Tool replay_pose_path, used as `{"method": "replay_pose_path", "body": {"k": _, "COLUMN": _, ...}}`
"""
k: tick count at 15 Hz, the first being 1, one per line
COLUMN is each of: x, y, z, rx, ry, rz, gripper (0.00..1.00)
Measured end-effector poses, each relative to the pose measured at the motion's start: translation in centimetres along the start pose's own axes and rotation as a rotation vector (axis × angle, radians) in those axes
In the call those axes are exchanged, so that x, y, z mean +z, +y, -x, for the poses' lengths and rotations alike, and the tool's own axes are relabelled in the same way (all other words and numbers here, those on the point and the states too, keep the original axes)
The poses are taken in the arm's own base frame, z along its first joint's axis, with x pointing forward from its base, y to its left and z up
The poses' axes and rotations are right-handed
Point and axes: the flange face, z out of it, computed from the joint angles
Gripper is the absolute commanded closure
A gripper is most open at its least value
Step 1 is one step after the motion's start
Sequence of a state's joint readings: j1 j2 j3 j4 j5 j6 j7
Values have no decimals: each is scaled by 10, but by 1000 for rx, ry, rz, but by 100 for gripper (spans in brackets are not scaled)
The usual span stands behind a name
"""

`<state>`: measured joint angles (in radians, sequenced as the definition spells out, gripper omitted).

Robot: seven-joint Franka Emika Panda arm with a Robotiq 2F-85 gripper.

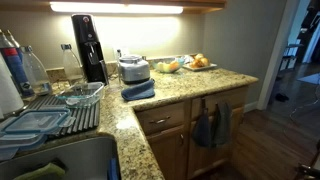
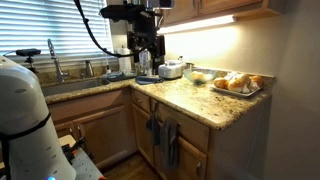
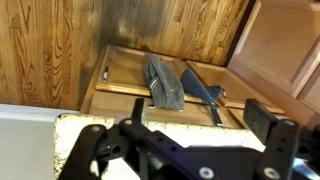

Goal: Take the oven mitt off the hook and put it on the table

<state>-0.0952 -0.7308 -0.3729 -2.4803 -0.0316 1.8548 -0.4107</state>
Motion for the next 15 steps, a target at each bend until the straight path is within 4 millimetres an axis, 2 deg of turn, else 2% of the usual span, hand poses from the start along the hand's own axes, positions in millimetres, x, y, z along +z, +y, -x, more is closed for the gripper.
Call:
{"method": "replay_pose_path", "body": {"k": 9, "x": 1, "y": -6, "z": -3, "rx": -12, "ry": 1, "rz": 10, "gripper": 0}}
{"method": "replay_pose_path", "body": {"k": 12, "x": 6, "y": -21, "z": -12, "rx": -26, "ry": 15, "rz": 45, "gripper": 0}}
{"method": "replay_pose_path", "body": {"k": 15, "x": 26, "y": -43, "z": -23, "rx": -27, "ry": 27, "rz": 88, "gripper": 0}}
